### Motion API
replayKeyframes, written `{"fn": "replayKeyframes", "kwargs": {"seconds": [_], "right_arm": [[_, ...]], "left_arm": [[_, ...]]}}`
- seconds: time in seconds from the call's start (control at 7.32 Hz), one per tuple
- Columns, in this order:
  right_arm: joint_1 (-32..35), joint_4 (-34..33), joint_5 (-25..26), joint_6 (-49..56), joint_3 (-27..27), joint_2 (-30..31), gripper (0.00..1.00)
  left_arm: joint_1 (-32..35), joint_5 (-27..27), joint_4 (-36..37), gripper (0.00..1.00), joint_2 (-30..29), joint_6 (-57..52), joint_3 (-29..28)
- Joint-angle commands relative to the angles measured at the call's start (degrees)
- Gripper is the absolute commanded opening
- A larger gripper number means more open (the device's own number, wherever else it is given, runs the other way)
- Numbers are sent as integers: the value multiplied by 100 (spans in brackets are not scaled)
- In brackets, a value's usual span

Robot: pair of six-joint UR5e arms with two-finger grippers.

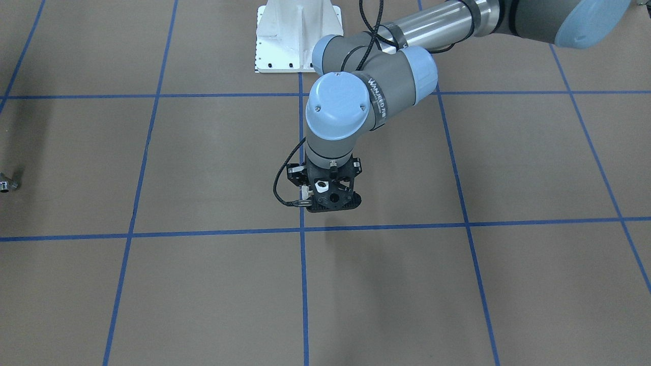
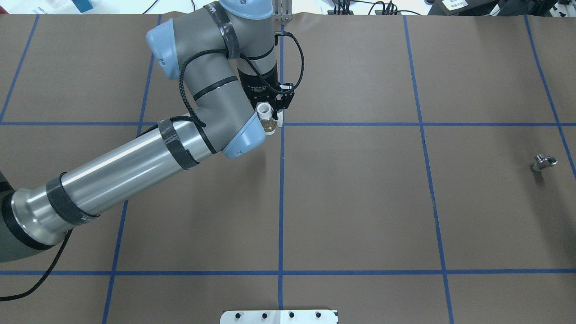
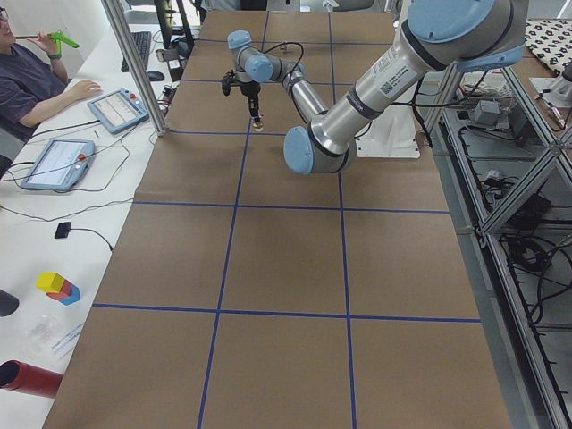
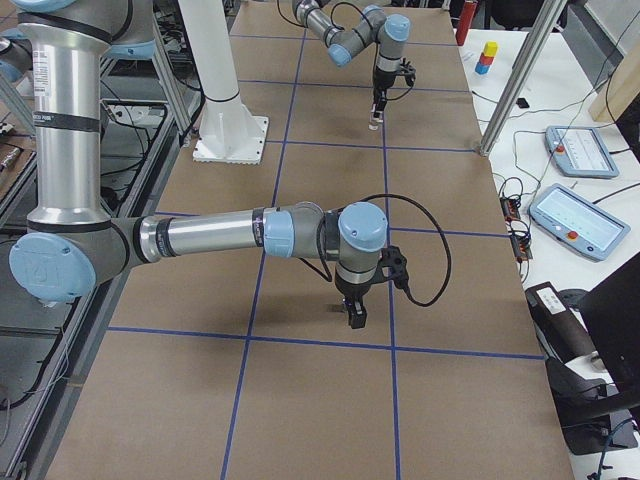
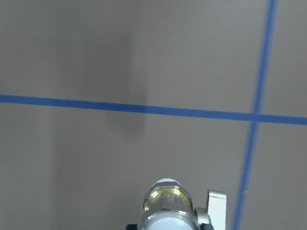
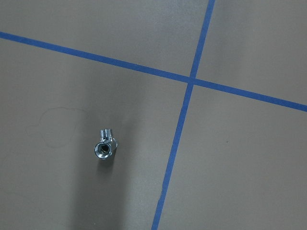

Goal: Assemble PPR valve and pipe with both arms
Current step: 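Carry the valve with the left gripper to the table centre and set it upright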

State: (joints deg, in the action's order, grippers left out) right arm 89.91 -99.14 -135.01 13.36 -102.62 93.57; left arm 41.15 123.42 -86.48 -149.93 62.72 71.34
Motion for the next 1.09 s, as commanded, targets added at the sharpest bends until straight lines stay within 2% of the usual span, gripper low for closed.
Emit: {"fn": "replayKeyframes", "kwargs": {"seconds": [0.0,0.27,0.68,0.82,0.96], "right_arm": [[0,0,-78,-17,5,-14,99],[0,0,-78,-18,23,-23,99],[0,0,-78,-26,32,-23,99],[0,0,-78,-26,40,-32,99],[0,0,-78,-26,40,-32,99]], "left_arm": [[-220,-176,-220,0,-71,56,-225],[-475,-379,-411,0,-62,65,-339],[-529,-388,-694,0,-62,127,-516],[-529,-388,-694,6,-62,127,-516],[-529,-388,-703,86,-54,92,-516]]}}
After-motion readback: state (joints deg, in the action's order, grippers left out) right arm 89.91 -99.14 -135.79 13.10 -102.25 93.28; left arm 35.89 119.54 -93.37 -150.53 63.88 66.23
